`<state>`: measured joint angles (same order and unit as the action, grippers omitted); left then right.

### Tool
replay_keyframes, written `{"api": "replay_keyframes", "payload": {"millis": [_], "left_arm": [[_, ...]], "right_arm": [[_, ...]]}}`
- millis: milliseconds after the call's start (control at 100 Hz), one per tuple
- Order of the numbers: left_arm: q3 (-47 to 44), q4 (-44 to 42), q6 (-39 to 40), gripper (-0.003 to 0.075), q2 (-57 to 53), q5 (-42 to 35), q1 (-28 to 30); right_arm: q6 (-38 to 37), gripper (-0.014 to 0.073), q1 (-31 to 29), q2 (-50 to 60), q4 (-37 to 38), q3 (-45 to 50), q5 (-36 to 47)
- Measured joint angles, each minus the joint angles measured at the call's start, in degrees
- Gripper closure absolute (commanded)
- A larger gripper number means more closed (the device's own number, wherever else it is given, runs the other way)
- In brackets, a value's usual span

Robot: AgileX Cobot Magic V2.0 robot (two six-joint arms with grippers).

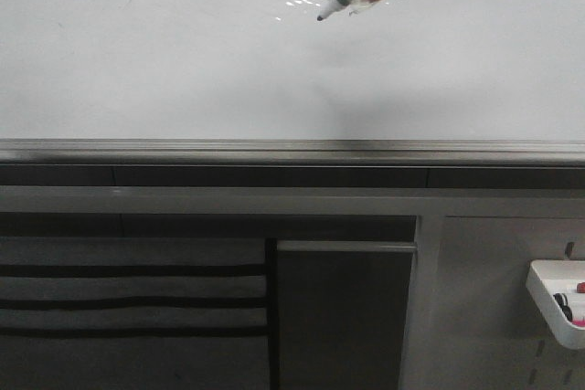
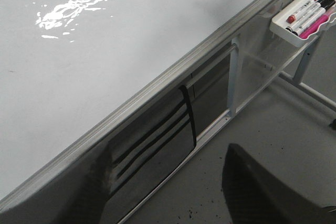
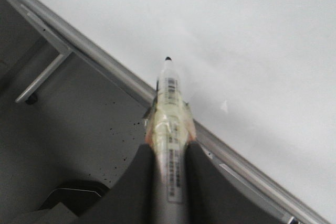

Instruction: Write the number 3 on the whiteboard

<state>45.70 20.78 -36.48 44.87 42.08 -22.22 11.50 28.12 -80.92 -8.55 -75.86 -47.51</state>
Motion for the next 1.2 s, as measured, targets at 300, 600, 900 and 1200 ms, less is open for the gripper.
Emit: {"api": "replay_keyframes", "payload": {"millis": [300,600,900,1200], "left_arm": [[0.0,0.0,0.0,0.0298,0.0,0.0,0.0],[0.0,0.0,0.0,0.0298,0.0,0.0,0.0],[0.0,0.0,0.0,0.0298,0.0,-0.1,0.0],[0.0,0.0,0.0,0.0298,0.1,-0.1,0.0]], "right_arm": [[-0.8,0.0602,-3.9,-6.3,-1.6,-4.2,2.5],[0.0,0.0602,-7.6,-5.2,-3.5,-1.4,-1.3],[0.5,0.0602,-5.3,-7.1,-4.9,-0.6,0.4],[0.5,0.0602,-5.4,-4.3,-4.0,6.1,1.6]]}}
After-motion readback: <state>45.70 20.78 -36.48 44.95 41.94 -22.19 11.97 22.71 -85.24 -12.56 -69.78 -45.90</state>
